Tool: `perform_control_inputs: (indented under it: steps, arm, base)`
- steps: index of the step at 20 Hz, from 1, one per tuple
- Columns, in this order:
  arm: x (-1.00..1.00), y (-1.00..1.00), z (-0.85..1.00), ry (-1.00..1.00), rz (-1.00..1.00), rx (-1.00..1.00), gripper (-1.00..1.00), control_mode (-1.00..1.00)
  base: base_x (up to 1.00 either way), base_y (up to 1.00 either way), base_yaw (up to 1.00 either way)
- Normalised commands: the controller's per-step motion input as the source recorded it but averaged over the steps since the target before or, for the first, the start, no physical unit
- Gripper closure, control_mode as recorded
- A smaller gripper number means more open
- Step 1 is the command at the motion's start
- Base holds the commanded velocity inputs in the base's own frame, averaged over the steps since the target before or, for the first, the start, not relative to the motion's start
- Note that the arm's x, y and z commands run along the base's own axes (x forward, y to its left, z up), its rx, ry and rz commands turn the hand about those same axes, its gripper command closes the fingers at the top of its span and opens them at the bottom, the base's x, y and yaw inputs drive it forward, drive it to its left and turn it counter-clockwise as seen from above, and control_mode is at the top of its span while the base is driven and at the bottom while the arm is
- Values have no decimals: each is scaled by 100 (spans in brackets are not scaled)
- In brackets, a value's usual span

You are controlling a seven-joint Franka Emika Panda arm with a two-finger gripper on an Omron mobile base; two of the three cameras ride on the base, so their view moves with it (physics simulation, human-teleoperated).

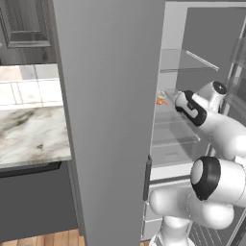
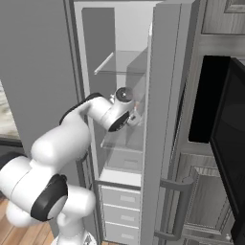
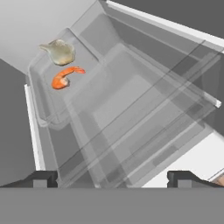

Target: Place the tupperware containing the shrimp and garlic meal in the microwave. Close the microwave door and press the start button to reheat the meal.

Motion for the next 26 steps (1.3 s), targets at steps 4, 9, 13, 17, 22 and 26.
perform_control_inputs:
  steps: [4, 9, 13, 17, 22, 26]
  arm:
    - [24, -9, -6, 0, 8, 0, -100, -100]
    - [29, -3, -17, 0, 6, 0, -100, -100]
    - [29, -3, -18, 0, 6, 0, -100, -100]
    - [30, -7, -17, 0, 5, 0, -100, -100]
    - [36, -7, -12, 0, 4, 0, -100, -100]
    - [36, -3, -10, 0, 3, 0, -100, -100]
  base:
    - [0, 0, 0]
    - [0, 0, 0]
    - [0, 0, 0]
    - [0, 0, 0]
    - [0, 0, 0]
    - [0, 0, 0]
